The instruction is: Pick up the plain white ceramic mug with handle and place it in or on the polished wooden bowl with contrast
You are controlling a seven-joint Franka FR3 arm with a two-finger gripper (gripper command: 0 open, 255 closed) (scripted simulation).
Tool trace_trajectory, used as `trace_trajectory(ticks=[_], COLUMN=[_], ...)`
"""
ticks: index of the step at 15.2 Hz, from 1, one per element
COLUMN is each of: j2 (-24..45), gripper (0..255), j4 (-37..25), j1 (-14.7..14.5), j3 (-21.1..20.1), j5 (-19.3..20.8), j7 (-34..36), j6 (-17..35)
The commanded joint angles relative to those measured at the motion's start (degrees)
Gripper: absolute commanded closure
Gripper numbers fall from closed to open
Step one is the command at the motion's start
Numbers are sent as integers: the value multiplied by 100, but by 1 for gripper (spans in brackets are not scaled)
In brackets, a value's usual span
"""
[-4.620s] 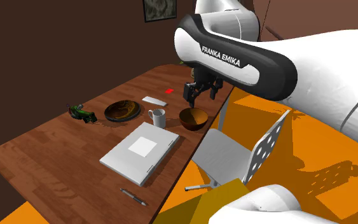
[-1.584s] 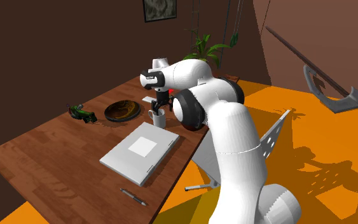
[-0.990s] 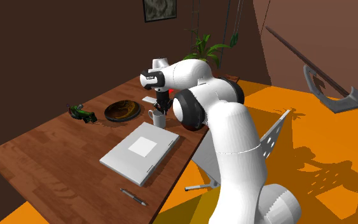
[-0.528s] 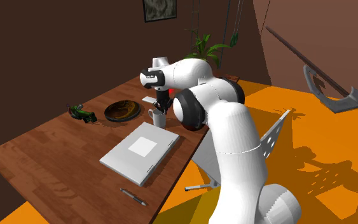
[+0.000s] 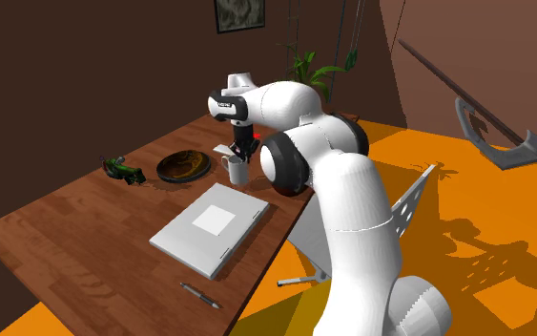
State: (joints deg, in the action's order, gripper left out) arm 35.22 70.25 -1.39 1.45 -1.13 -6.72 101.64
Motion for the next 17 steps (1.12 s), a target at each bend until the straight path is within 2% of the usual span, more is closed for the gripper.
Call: trace_trajectory(ticks=[1, 10, 17], j2=[-29, 12, 206], gripper=[255, 255, 255], j4=[-119, -879, -1745], j1=[-5, 3, 14], j3=[-1, -1, -2], j5=[2, 3, 0], j7=[8, 14, 20], j6=[-150, -869, -1542])
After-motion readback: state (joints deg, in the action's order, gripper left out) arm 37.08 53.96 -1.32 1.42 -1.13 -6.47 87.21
